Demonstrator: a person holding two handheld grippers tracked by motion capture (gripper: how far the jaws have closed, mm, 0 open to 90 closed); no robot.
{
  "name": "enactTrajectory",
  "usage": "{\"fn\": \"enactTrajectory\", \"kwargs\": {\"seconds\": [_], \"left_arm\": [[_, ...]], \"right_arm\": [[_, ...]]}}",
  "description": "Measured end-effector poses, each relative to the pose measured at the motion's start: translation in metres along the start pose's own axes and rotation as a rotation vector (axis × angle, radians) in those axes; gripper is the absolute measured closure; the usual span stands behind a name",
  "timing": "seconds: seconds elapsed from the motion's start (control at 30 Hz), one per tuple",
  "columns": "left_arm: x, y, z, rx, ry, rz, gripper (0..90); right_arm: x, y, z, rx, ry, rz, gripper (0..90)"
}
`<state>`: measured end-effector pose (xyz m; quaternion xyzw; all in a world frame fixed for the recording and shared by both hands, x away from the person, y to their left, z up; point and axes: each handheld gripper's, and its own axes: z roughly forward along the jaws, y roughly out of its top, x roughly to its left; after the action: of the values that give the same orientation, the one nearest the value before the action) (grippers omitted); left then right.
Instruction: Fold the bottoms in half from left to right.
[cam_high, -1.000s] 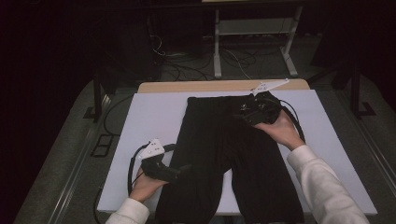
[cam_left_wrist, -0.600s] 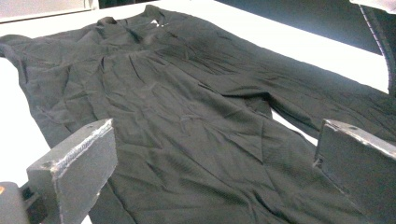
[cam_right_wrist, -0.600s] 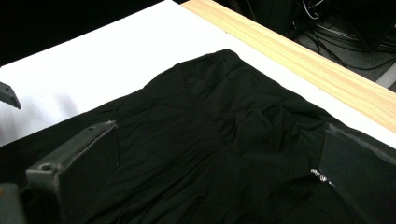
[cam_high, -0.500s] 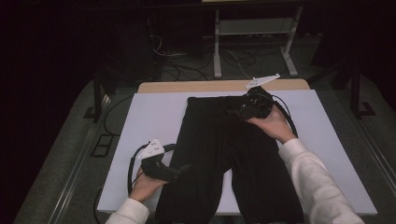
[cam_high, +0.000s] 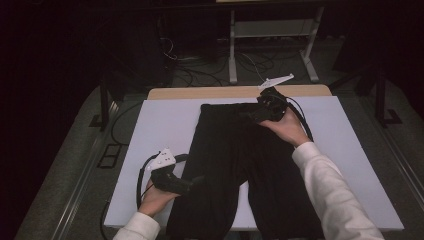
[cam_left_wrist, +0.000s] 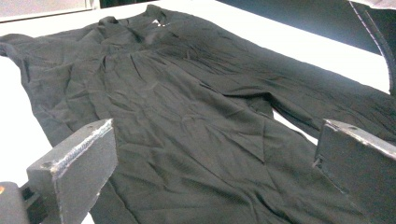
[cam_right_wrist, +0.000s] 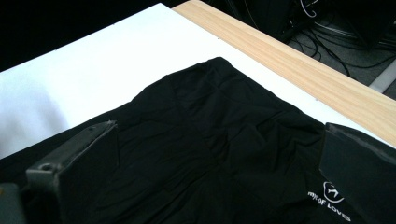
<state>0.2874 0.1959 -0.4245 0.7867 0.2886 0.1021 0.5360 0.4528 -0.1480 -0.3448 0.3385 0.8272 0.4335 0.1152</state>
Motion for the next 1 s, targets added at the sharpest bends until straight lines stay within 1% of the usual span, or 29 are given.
{"fn": "enactTrajectory", "kwargs": {"seconds": [0.27, 0.5, 0.73, 0.77, 1.0], "left_arm": [[0.000, 0.000, 0.000, 0.000, -0.002, -0.001, 0.0], [0.000, 0.000, 0.000, -0.002, -0.003, -0.003, 0.0], [0.000, 0.000, 0.000, 0.001, -0.007, -0.001, 0.0], [0.000, 0.000, 0.000, 0.000, -0.007, -0.002, 0.0], [0.000, 0.000, 0.000, -0.004, -0.009, -0.002, 0.0]], "right_arm": [[-0.005, 0.004, 0.012, 0.009, -0.015, 0.008, 0.0], [-0.007, 0.009, 0.019, 0.012, -0.017, 0.011, 0.0], [-0.006, 0.015, 0.028, 0.007, -0.012, 0.014, 0.0], [-0.004, 0.016, 0.032, 0.008, -0.009, 0.012, 0.0], [0.002, 0.024, 0.044, 0.014, 0.002, -0.002, 0.0]]}}
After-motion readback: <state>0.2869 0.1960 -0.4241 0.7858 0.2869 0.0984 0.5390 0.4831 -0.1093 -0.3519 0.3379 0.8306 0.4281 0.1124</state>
